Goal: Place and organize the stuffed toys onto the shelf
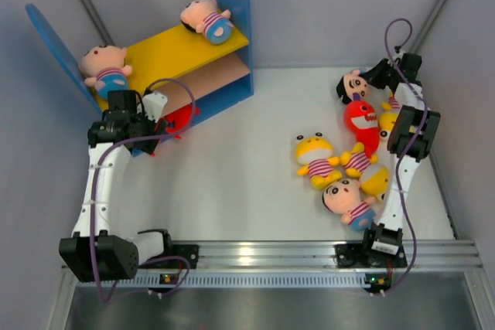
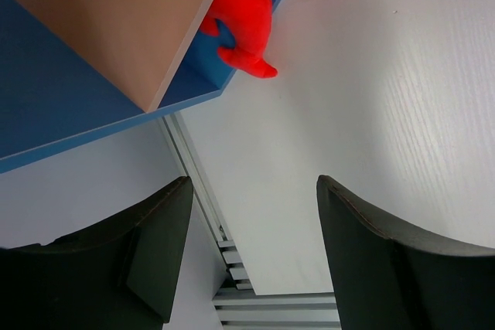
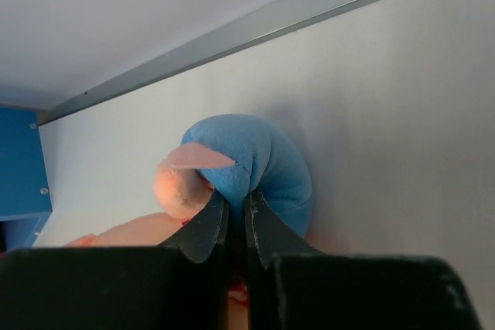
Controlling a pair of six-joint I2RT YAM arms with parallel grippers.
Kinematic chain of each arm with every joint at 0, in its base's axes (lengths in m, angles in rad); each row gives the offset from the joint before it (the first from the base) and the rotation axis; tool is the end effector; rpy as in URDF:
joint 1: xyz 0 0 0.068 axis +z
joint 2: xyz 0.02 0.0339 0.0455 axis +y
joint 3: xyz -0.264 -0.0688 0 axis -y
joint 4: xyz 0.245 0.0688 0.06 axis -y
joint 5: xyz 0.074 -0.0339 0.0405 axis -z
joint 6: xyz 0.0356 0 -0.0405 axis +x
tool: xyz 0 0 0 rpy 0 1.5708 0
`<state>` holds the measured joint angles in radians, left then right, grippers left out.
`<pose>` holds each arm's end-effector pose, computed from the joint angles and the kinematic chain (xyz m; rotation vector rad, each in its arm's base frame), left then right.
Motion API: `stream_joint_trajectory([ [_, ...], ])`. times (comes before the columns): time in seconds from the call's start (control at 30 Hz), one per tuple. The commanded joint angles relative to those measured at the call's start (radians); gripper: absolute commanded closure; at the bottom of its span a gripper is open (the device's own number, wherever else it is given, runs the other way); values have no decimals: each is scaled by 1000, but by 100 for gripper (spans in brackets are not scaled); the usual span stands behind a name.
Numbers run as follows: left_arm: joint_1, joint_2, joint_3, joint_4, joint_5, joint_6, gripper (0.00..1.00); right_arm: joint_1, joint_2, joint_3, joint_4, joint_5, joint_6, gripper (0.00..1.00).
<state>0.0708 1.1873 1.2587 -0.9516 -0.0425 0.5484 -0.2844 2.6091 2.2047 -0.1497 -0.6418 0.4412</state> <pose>0.2304 0.0179 0.3512 0.5676 2.4114 0.3216 0.5660 -0.1433 0.1523 0.3744 2.0613 0.7725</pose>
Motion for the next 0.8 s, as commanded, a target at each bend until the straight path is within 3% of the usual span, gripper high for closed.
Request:
stream_joint_trajectory([
  [0.0, 4, -14, 38, -1, 21, -15, 29, 2, -118, -51, 12, 10, 20, 100],
  [0.13, 4, -34, 44, -4, 55, -30, 29, 10, -338, -207, 83, 83, 105, 100],
  [0.2, 6, -41, 70, -13, 102, -34, 30, 33, -447, -360, 217, 97, 135, 100],
  [0.33, 1, -60, 123, -45, 197, -57, 29, 122, -750, -517, 289, 111, 56, 100],
  [0.43, -3, -84, 154, -61, 269, -59, 26, 246, -910, -611, 297, 39, -163, 100],
  [0.57, -31, -132, 176, -72, 300, -36, 24, 467, -1026, -690, 222, -270, -548, 100],
  [0.77, -65, -195, 165, -78, 487, -47, 20, 757, -1083, -677, 109, -462, -795, 100],
])
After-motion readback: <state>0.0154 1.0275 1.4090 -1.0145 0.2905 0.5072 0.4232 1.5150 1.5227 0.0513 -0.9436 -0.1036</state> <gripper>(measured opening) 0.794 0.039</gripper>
